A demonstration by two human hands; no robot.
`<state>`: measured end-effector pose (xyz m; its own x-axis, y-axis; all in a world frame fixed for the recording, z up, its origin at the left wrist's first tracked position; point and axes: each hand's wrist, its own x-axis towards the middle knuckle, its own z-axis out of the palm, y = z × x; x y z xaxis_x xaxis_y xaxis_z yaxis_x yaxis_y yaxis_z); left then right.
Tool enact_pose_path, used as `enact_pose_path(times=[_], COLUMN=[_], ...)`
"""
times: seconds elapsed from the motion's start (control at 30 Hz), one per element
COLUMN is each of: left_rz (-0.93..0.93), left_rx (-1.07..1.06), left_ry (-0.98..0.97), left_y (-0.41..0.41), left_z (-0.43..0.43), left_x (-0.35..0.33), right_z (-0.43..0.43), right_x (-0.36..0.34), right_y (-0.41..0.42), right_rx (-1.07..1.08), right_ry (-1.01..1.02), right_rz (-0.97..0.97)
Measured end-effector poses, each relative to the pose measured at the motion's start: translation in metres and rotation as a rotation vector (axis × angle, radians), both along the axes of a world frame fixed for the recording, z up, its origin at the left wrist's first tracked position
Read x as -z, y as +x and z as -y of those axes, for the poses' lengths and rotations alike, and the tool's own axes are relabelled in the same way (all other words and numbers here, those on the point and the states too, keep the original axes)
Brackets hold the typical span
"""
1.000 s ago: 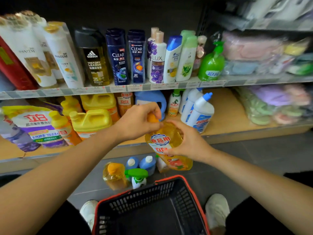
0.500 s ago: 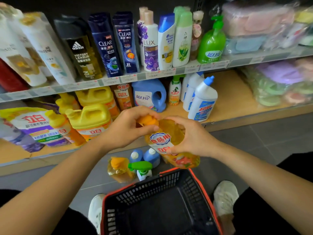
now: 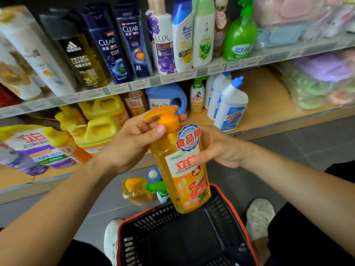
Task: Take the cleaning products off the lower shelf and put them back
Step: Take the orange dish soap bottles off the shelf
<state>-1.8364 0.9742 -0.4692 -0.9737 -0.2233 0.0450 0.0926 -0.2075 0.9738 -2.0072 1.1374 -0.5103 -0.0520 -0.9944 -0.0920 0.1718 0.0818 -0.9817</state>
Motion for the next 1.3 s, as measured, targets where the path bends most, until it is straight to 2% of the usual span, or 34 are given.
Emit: enact_pose_path(times=[0.13, 0.5, 0.77, 0.97, 1.13, 1.3], left_rz=[-0.006, 0.042, 0.088, 0.046, 0.065, 0.076], left_rx=[-0.063, -0.476, -0.582, -0.697, -0.632, -0.565], left_ry=[-0.031, -0.378, -0.516, -0.805, -0.771, -0.526], left_y=[0.001, 0.008, 0.011, 0.014, 0.012, 0.012], left_z=[0.000, 0.003, 0.010, 0.011, 0.013, 0.014], left_x=[-0.002, 0.003, 0.003, 0.005, 0.006, 0.005], right_z=[0.001, 0.003, 0.001, 0.001, 0.000, 0.000], right_x=[0.003, 0.007, 0.004, 0.006, 0.007, 0.010], right_y=[0.004, 0.020, 0.014, 0.012, 0.011, 0.008], right_rx=[-0.062, 0.325, 0.373, 0.357, 0.332, 0.329], right_ry=[-0.015, 0.025, 0.008, -0.008, -0.013, -0.009], right_rz=[0.126, -0.219, -0.274, -0.286, -0.282, -0.286])
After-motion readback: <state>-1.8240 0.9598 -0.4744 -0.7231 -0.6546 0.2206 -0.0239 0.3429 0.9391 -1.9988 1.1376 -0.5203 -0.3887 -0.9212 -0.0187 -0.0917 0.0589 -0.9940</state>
